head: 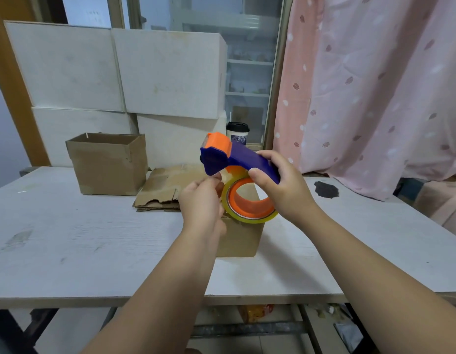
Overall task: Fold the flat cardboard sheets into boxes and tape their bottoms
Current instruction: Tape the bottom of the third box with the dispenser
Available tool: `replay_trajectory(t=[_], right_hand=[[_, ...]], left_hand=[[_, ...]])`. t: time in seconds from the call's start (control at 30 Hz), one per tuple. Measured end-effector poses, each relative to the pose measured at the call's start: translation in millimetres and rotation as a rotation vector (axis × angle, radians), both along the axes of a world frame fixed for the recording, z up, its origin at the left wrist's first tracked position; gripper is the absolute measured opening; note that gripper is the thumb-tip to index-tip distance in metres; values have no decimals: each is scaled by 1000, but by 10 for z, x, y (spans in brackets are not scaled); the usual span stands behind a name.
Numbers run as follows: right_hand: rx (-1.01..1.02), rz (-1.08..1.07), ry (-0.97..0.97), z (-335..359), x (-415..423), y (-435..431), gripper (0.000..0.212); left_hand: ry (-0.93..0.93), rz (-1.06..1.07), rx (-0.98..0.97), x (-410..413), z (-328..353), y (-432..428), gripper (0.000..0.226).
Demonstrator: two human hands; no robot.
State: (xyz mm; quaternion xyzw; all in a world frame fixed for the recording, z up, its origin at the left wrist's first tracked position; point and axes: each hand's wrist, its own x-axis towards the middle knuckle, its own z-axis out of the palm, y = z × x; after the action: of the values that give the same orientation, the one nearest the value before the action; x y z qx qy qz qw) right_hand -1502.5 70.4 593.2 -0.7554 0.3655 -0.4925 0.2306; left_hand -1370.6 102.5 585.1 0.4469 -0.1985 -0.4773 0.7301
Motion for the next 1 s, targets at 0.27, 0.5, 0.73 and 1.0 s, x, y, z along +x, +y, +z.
replay_trajectory(t=[0.27, 0.5, 0.73, 1.0], right_hand=[[141, 96, -121, -174, -96, 78, 76], [181, 108, -311, -258, -7, 129, 50], [139, 29, -475, -294, 150, 133, 50], [108, -112, -579, -298, 342, 275, 44]], left_hand=[[-166, 19, -48, 165, -232, 186, 20], [-87, -36, 4, 202, -380, 282, 15], [7, -6, 22, 172, -369, 295, 27], [-185, -88, 9, 228, -252, 206, 25]])
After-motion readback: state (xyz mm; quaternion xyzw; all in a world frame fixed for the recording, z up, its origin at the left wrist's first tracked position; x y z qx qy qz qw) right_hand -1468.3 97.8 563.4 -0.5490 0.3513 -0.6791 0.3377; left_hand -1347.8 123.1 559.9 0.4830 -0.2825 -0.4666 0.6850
